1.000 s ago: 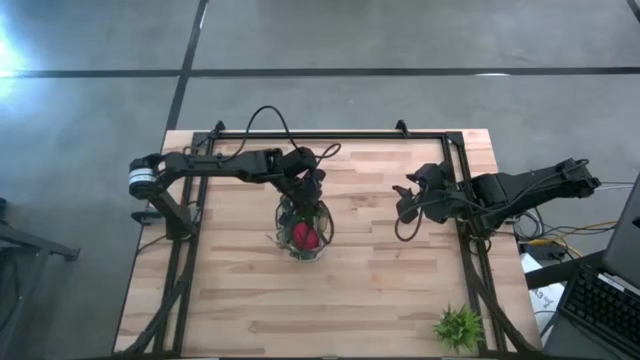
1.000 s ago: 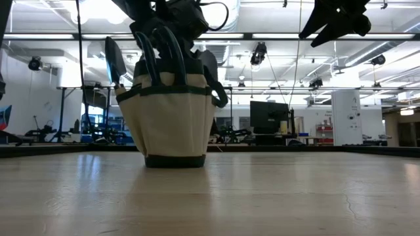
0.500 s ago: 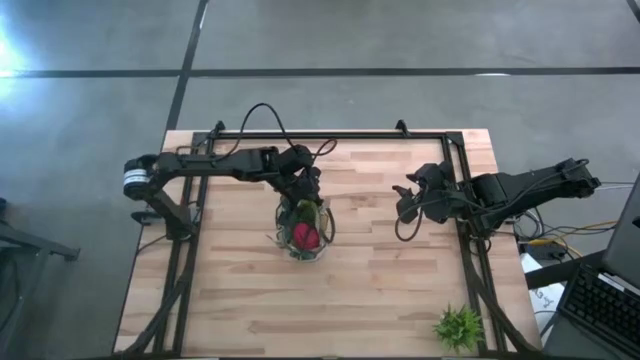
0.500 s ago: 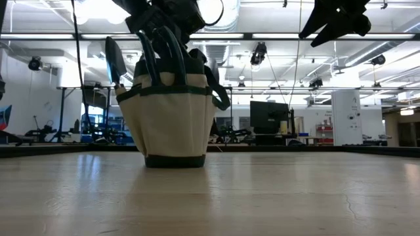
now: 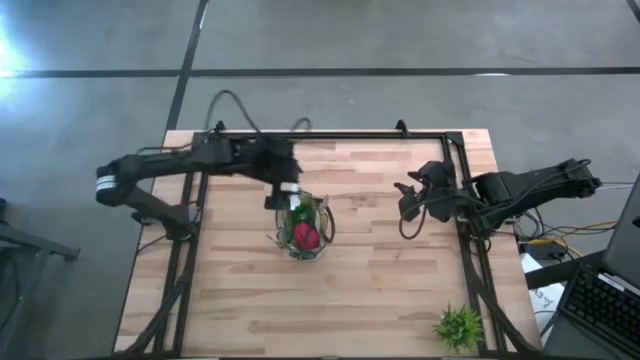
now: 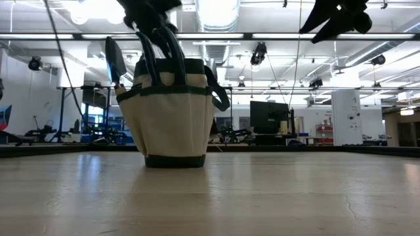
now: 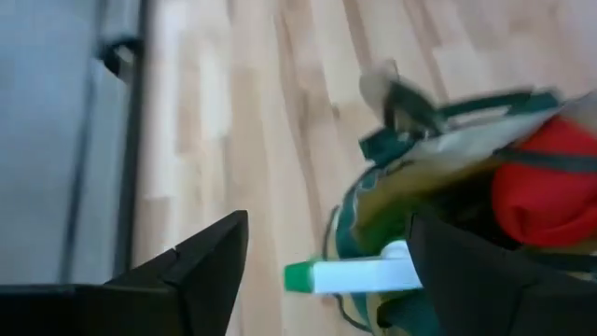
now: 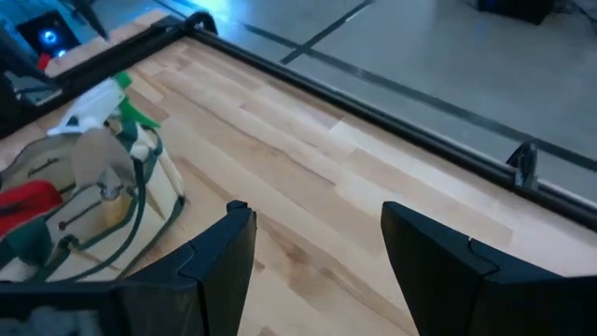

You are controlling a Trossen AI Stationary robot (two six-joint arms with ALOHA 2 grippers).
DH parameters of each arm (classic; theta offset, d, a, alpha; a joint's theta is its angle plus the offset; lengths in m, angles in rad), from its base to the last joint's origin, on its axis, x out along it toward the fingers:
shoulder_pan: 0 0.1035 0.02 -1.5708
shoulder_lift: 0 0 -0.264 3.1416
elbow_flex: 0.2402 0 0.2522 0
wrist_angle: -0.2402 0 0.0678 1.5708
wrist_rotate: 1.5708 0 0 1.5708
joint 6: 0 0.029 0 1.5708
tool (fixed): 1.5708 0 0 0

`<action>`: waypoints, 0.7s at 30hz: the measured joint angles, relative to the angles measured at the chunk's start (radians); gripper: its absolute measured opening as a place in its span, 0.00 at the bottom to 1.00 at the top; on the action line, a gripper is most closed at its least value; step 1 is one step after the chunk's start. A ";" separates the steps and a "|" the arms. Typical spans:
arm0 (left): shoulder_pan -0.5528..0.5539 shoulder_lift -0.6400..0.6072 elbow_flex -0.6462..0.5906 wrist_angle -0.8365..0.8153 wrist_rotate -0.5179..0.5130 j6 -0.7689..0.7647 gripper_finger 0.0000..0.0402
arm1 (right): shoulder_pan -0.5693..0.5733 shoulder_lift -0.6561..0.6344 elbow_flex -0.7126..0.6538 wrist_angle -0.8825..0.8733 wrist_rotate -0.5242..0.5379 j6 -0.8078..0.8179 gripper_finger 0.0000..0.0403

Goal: Pick & Place Garden tools in Gardening bag
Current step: Return to Home Position

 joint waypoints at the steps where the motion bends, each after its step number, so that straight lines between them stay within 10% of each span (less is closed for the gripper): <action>1: 0.000 -0.033 0.000 0.000 -0.005 0.001 0.72 | 0.000 -0.008 0.000 0.002 0.003 -0.010 0.55; 6: 0.015 -0.208 -0.038 0.058 0.000 -0.004 0.60 | 0.000 -0.050 0.000 0.005 -0.005 -0.169 0.45; 14: 0.109 -0.549 -0.388 0.366 0.088 -0.111 0.06 | 0.000 -0.239 -0.131 0.163 -0.158 -0.431 0.05; 21: 0.150 -0.748 -0.648 0.727 0.293 -0.250 0.02 | 0.000 -0.463 -0.308 0.634 -0.520 -0.758 0.02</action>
